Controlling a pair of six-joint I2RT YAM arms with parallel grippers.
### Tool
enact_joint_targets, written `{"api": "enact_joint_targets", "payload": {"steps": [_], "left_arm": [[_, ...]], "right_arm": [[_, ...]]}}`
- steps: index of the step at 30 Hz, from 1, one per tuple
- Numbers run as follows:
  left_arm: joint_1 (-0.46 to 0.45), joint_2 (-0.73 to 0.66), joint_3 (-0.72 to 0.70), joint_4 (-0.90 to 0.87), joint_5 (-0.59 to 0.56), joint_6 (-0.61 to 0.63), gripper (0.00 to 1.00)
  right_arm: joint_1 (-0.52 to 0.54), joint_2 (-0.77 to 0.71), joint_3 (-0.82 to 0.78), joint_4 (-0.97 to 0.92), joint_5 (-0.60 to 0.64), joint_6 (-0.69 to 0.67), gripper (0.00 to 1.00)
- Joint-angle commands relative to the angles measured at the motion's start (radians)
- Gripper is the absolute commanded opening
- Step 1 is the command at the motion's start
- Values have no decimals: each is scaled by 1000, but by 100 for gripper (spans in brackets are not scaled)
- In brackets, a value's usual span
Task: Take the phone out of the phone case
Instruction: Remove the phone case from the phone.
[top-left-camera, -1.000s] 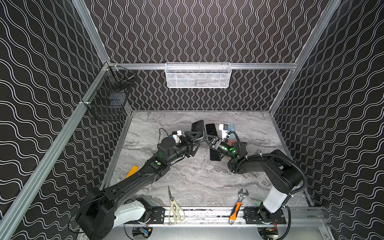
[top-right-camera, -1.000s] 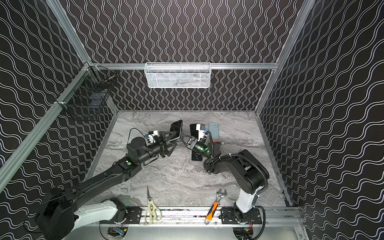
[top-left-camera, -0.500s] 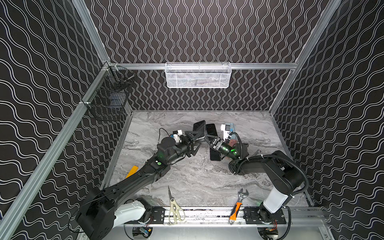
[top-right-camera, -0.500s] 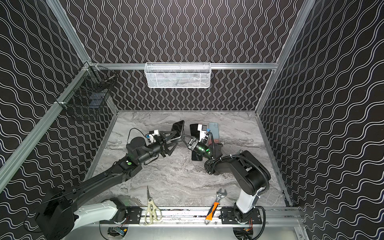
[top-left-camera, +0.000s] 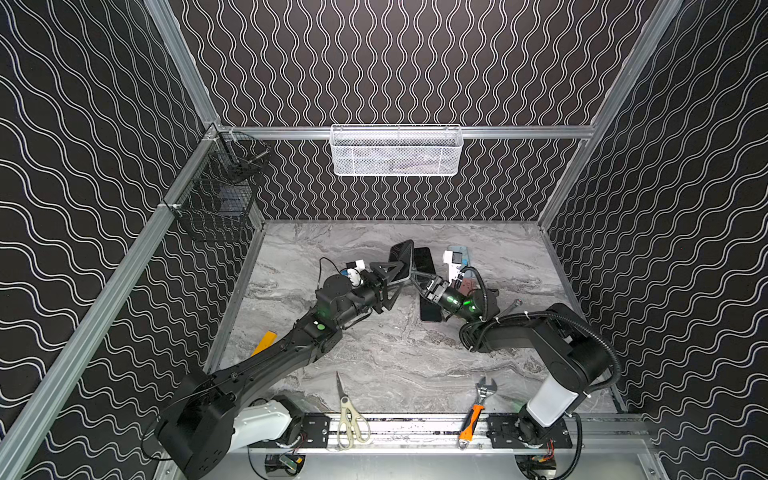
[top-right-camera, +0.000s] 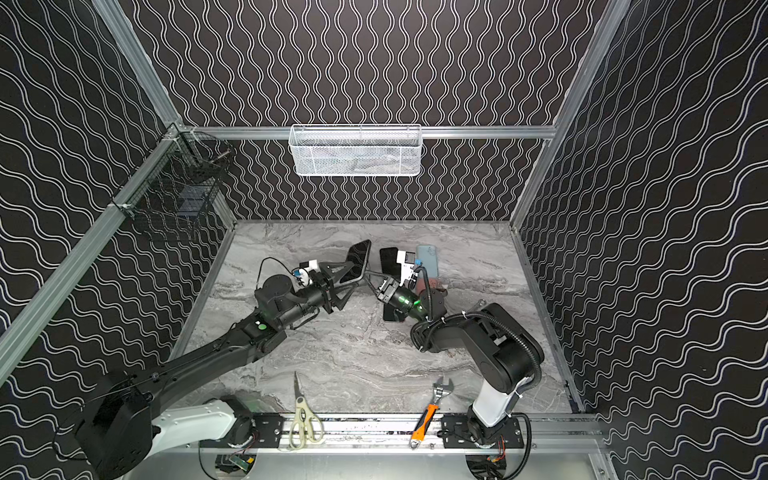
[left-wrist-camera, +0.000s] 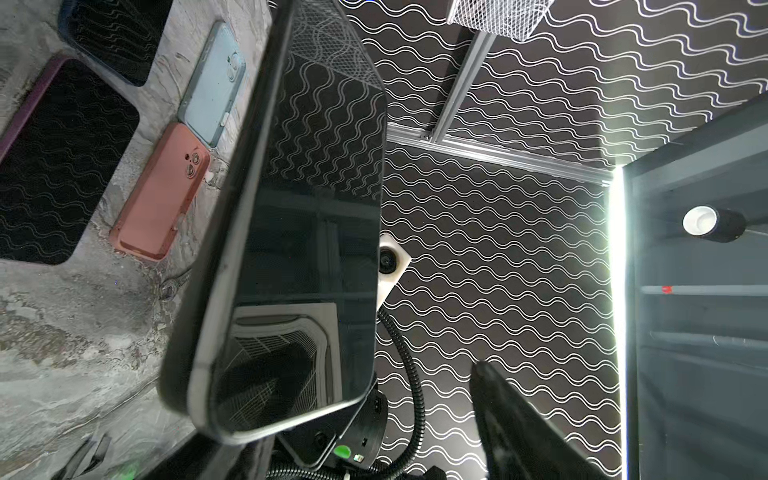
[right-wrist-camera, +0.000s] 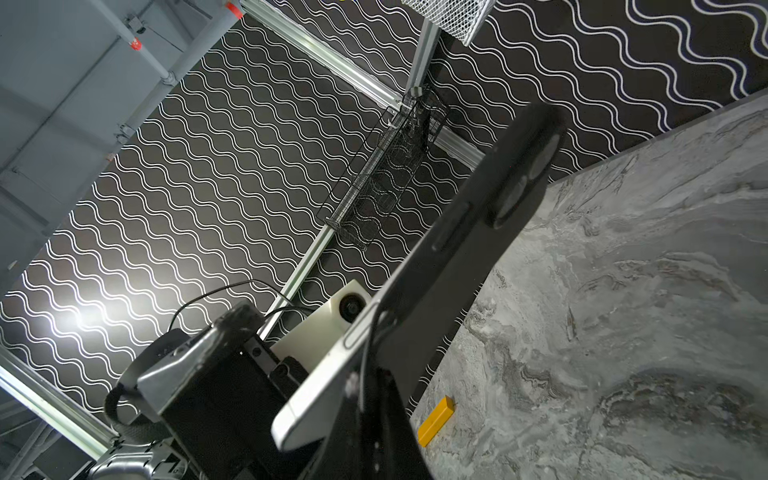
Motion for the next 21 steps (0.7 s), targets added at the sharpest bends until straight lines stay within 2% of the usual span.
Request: {"api": "enact_joint_targets", "payload": {"steps": [1, 10, 18, 21], "left_arm": [[4, 10, -2, 32, -12, 4, 73], [20, 13, -15, 47, -9, 0, 52], [20, 34, -12, 55, 6, 2, 41], [20, 37, -15, 61, 8, 0, 34]], "right_arm": [[6, -20, -9, 106, -5, -15, 0], [11, -18, -43, 167, -6, -22, 0], [11, -21, -46, 168, -12, -41, 0], [13, -27, -46, 160, -15, -51, 0]]}}
